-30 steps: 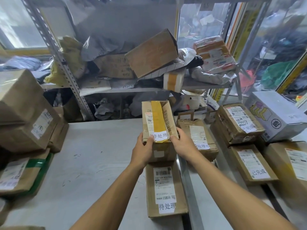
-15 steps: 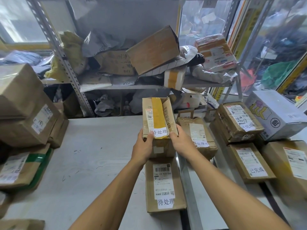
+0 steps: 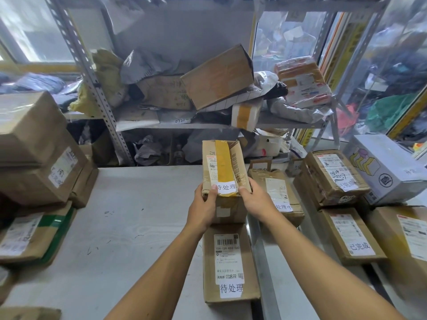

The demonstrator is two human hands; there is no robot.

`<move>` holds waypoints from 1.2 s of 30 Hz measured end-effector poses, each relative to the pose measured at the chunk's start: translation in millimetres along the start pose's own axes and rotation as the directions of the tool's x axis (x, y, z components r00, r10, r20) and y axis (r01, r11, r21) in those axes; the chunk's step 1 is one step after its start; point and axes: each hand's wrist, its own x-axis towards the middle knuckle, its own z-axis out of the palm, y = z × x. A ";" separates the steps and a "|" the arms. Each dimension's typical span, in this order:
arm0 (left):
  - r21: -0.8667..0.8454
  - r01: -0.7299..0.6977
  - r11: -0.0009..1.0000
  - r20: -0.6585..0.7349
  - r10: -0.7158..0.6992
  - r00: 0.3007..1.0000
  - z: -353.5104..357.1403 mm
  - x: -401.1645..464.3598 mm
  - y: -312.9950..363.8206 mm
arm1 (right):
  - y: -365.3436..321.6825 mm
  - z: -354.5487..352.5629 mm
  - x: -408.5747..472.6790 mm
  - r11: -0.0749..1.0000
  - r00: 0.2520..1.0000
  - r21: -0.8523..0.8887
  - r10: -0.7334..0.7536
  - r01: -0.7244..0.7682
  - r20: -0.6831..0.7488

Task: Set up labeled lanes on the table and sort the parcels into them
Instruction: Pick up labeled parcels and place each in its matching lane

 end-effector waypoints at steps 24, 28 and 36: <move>0.118 -0.177 0.977 -0.421 0.210 0.882 -219.1 24.9 29.6 | -180.1 150.7 -2.7 0.843 0.851 -0.122 -0.524 0.524 0.037; 0.162 -0.224 0.961 -0.534 0.276 0.799 -301.2 33.3 38.0 | -239.0 220.1 9.0 0.837 0.831 -0.049 -0.532 0.545 0.166; 0.219 -0.137 0.966 -0.783 0.258 0.567 -474.1 63.6 50.3 | -340.8 350.6 46.9 0.932 0.847 0.210 -0.356 0.294 0.395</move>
